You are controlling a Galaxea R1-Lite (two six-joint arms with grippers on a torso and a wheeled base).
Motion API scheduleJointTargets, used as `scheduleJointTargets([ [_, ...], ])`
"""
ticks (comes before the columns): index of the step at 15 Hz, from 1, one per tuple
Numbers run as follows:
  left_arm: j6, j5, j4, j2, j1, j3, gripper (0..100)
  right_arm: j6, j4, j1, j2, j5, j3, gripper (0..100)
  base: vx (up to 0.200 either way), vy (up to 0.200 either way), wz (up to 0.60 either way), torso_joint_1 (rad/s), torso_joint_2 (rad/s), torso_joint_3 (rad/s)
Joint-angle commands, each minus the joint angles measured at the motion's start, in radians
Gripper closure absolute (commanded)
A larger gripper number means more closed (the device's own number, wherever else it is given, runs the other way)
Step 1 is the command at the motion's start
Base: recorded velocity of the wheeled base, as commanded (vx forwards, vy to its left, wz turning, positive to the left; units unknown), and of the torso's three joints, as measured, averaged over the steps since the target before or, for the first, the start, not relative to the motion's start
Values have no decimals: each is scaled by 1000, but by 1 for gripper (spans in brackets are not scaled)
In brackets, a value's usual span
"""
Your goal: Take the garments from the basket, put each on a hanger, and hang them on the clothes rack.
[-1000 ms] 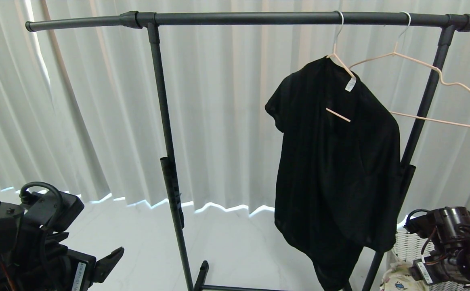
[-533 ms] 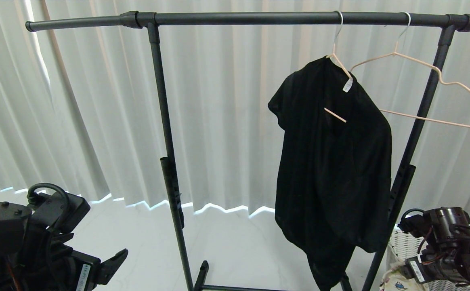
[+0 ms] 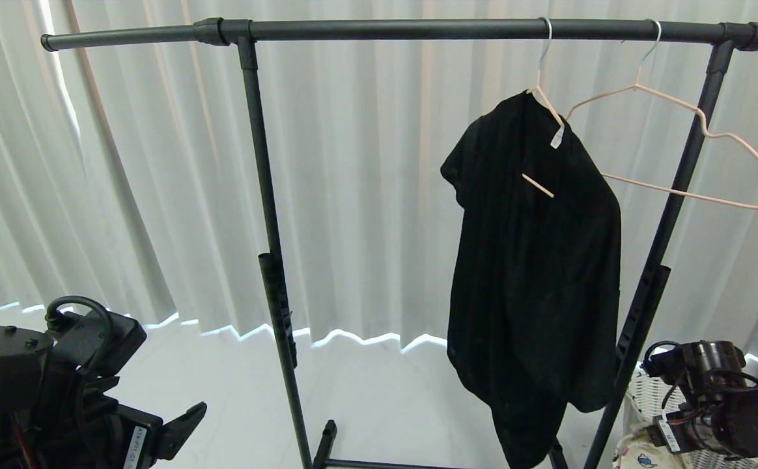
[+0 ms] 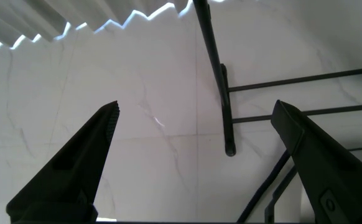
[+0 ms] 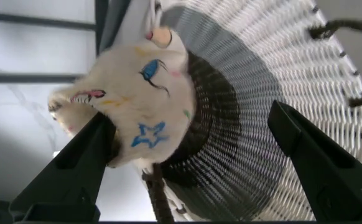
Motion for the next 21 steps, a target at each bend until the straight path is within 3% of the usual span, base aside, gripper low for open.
scheduleJointTargets([
  [1,0,1,0,1,0,-1,0,1,-3,-3,30,-3,3,0,0,0,0,0,0,0],
  [4,0,1,0,1,0,-1,0,3,-7,-7,25,-5,8,0,0,0,0,0,0,0],
  [5,0,1,3,1,1,-1,0,4,-7,-7,24,-5,8,100,0,0,0,0,0,0],
  [9,-1,4,0,-2,1,1,0,7,-4,6,-61,9,33,100,0,0,0,0,0,0],
  [14,2,4,0,-10,1,8,0,26,103,156,-369,41,79,100,0,0,0,0,0,0],
  [17,2,4,0,-39,0,13,0,33,394,237,-616,41,-1,100,0,0,0,0,0,0],
  [21,2,-2,0,-94,-2,27,0,88,746,383,-811,43,-191,100,-200,0,0,5,2,1],
])
